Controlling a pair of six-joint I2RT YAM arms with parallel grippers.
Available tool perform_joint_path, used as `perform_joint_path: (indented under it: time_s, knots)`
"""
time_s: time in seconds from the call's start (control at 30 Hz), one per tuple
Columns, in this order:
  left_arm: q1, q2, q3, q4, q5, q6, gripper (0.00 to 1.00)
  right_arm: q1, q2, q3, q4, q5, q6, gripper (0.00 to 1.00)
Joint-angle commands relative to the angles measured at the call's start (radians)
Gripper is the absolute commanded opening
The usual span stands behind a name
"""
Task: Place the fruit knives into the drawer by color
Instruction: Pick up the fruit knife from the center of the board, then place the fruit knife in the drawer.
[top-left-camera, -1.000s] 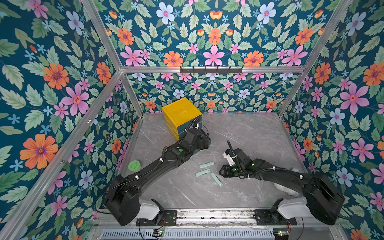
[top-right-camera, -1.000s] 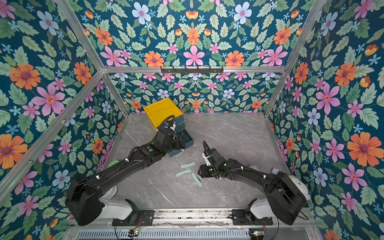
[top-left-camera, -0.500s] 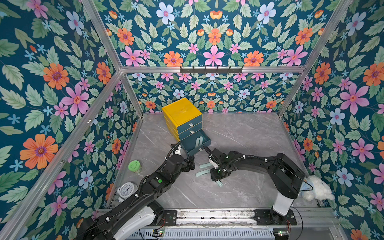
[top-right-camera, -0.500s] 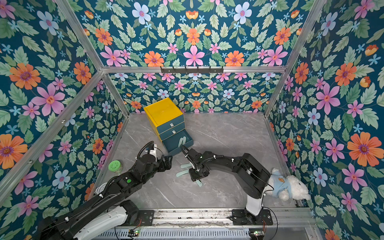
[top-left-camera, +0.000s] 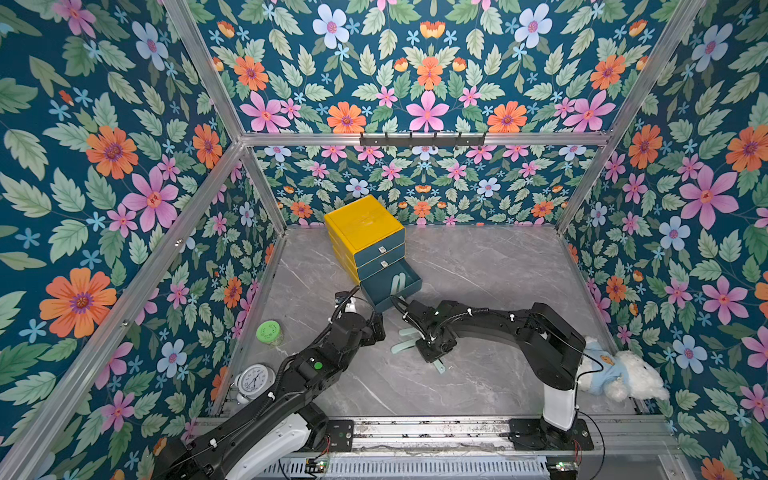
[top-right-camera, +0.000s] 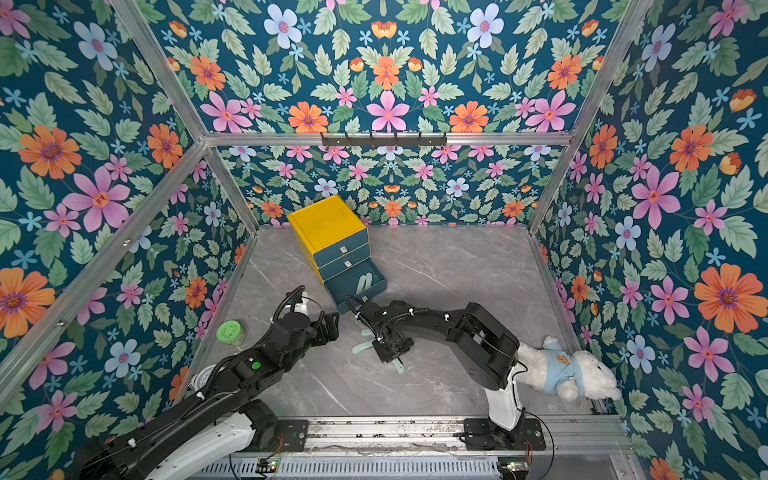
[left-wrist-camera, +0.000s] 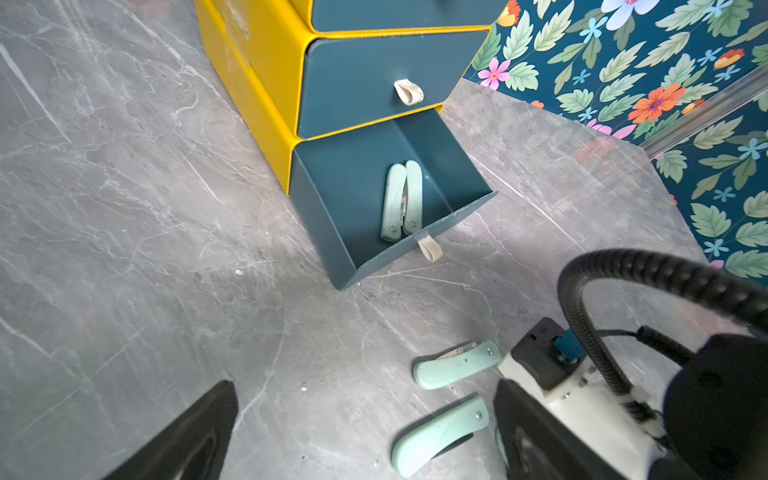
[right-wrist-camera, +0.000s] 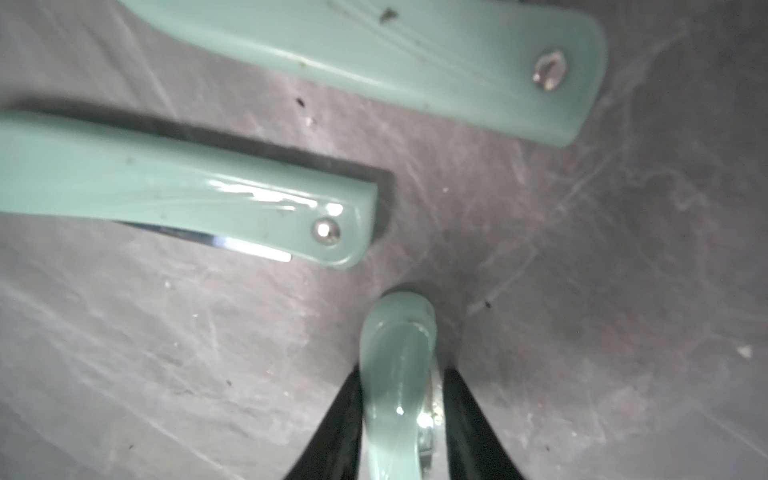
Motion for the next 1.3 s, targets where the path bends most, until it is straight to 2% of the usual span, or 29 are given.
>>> perform_joint_path:
  time_s: [0.0,0.17,0.5,0.6,0.7,0.87,1.03,1.27]
  knots:
    - [0.001,0.008,0.007,-0.01,-0.028,-0.001,0.99,-0.002,0.038,-0.023,0.002,0.053,0.009,0.26]
    - [0.001,0.016,0.004,-0.013,-0.026,-0.008,0.99,-0.004,0.0,-0.041,0.063,0.07,0.023,0.16]
    - [0.001,-0.004,-0.021,-0.001,-0.028,-0.022,0.99,-0.01,-0.235,-0.068,0.229,0.097,0.007,0.1]
    - [0.001,-0.021,-0.037,0.006,-0.03,-0.033,0.99,-0.04,-0.319,-0.055,0.305,0.054,0.011,0.1]
    - [0.001,-0.034,-0.042,0.011,-0.033,-0.037,0.99,-0.105,-0.342,-0.016,0.405,-0.044,0.046,0.1]
    - [0.001,-0.024,-0.034,0.01,-0.02,-0.037,0.99,-0.21,-0.229,0.107,0.568,-0.177,0.177,0.1]
    - [0.001,-0.016,-0.027,-0.005,0.004,-0.044,0.99,-0.265,-0.082,0.211,0.686,-0.199,0.31,0.1]
    - [0.001,-0.039,-0.036,-0.013,0.013,-0.046,0.99,-0.289,0.091,0.312,0.731,-0.167,0.406,0.11]
